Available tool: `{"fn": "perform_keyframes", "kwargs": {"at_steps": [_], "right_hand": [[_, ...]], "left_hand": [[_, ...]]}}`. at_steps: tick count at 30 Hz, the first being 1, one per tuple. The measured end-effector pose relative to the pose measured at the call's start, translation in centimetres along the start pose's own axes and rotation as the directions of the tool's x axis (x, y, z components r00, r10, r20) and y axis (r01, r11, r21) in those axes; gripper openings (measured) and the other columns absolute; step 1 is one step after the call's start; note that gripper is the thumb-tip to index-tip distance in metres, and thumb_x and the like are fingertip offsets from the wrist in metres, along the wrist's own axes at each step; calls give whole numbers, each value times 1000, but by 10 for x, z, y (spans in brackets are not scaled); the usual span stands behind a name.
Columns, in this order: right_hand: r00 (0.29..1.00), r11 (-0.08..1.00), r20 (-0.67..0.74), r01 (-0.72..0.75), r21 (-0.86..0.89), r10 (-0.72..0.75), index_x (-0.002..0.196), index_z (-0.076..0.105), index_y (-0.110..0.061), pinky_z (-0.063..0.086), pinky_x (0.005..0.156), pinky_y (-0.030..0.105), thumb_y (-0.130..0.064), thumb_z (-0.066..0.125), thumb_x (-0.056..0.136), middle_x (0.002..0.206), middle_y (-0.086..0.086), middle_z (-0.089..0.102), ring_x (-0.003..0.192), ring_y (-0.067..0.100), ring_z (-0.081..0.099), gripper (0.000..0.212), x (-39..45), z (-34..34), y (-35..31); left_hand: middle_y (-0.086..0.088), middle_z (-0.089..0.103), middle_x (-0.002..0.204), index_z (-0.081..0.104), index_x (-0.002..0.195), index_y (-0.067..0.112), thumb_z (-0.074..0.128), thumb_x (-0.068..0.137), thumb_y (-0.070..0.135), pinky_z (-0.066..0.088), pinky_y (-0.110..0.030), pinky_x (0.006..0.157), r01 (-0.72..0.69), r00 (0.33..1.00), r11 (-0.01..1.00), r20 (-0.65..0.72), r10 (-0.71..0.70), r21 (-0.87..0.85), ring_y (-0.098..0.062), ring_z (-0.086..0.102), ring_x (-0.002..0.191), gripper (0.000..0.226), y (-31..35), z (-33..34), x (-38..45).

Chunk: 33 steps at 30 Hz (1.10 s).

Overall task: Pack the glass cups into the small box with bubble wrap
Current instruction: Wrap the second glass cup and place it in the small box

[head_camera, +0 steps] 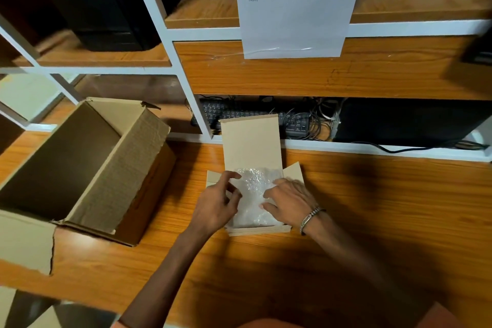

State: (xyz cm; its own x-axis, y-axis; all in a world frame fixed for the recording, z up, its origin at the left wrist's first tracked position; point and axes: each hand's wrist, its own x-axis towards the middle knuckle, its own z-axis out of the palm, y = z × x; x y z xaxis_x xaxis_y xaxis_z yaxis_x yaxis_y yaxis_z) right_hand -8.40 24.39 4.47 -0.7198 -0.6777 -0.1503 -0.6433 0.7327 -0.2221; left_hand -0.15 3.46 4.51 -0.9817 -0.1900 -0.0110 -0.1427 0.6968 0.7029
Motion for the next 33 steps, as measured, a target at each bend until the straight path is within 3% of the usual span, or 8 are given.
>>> {"fn": "perform_keyframes", "kwargs": {"at_steps": [3,7,9,12,14,16,24,33], "right_hand": [[999,999,-8,40,-29,-40,96,79,-26,43,115,42,-55,60,100,112,0,79,142,18,55,35,1,0,-2],[986,997,159,50,60,-59,112,80,-33,36,117,47,-82,58,85,130,1,73,144,21,49,60,0,-5,4],[973,991,227,20,129,-49,103,82,-31,36,109,45,-94,47,80,118,-1,76,131,21,57,76,0,-9,7],[992,976,122,12,220,-40,74,72,-24,39,87,34,-76,48,98,83,2,75,90,23,71,62,1,-22,8],[999,985,38,24,170,-31,111,78,-23,50,91,36,-62,59,101,110,0,77,105,20,71,45,4,-26,6],[998,997,43,41,68,-44,139,65,-27,52,105,40,-58,69,96,137,-4,67,127,19,61,53,7,-29,0],[977,975,202,-14,-223,60,134,57,-16,51,103,43,-43,89,82,126,6,67,118,27,63,66,17,-21,-3],[960,977,275,12,-211,48,156,39,-17,42,107,44,-51,92,73,142,7,59,133,29,51,104,29,-18,4]], "left_hand": [[9,68,132,57,142,34,76,93,39,57,-37,89,-190,982,901,94,167,389,-17,66,117,53,-13,-3,9],[-1,46,162,40,162,31,75,83,67,39,-48,116,-255,949,813,299,105,524,-26,39,150,93,-18,6,16],[-5,41,164,35,165,29,72,80,76,37,-49,118,-255,948,810,302,101,529,-29,39,151,103,-21,14,14],[-8,37,163,24,168,30,65,73,89,41,-50,114,-229,950,805,306,62,548,-30,47,142,119,-23,20,12],[-8,37,162,20,169,31,66,71,90,42,-49,113,-231,952,790,300,62,568,-28,50,138,124,-24,23,15],[-8,36,161,18,169,32,69,69,90,42,-48,112,-247,952,778,295,83,578,-28,49,138,126,-25,25,18],[-9,29,170,13,171,25,79,76,74,35,-48,120,-304,922,728,381,63,614,-30,38,152,125,-23,23,26],[-11,43,151,20,169,17,80,73,73,44,-47,110,-351,909,647,411,63,677,-31,44,134,125,-32,17,36]]}}
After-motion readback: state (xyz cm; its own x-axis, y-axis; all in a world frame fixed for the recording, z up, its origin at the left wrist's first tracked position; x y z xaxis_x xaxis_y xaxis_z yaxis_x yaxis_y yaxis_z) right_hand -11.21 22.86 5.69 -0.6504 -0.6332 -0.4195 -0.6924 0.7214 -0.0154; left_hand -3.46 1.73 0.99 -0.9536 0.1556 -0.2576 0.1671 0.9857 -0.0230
